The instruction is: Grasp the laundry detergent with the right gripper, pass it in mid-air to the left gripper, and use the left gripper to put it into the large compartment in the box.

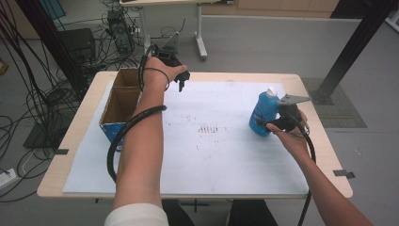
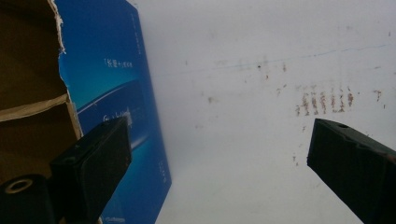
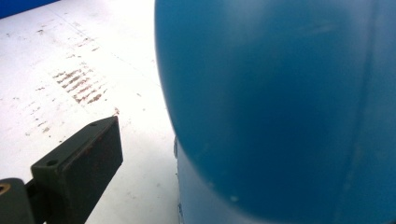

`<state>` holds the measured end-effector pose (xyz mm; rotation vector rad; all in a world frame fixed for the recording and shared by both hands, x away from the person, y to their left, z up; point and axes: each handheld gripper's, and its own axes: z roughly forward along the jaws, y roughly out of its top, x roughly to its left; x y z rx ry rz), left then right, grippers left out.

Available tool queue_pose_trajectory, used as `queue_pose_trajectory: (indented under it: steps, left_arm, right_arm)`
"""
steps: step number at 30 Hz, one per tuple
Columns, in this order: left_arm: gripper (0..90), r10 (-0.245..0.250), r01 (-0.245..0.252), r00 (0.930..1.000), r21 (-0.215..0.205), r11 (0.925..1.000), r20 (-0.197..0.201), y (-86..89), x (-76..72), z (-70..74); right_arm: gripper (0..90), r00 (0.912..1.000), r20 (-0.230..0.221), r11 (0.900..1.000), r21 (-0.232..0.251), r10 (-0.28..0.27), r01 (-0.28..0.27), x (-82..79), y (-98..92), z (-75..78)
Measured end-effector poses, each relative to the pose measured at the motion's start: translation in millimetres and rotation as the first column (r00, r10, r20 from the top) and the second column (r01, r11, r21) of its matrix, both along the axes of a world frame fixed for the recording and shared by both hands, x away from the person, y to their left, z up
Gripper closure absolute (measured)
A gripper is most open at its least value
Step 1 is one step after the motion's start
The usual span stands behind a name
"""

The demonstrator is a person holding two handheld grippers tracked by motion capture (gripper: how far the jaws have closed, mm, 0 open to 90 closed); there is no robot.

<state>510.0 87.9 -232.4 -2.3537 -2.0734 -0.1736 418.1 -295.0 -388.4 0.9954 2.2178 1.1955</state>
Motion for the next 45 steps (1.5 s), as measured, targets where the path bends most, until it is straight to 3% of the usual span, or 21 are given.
queue_pose_trajectory:
  steps: [45]
  left_arm:
    - [6.9,-0.008,0.008,1.0,-0.003,1.0,0.003,0.0,2.1,1.9]
  right_arm:
    - [1.4,0.9998,0.017,1.0,0.01,-0.007,0.007,3.7,2.5,-2.0]
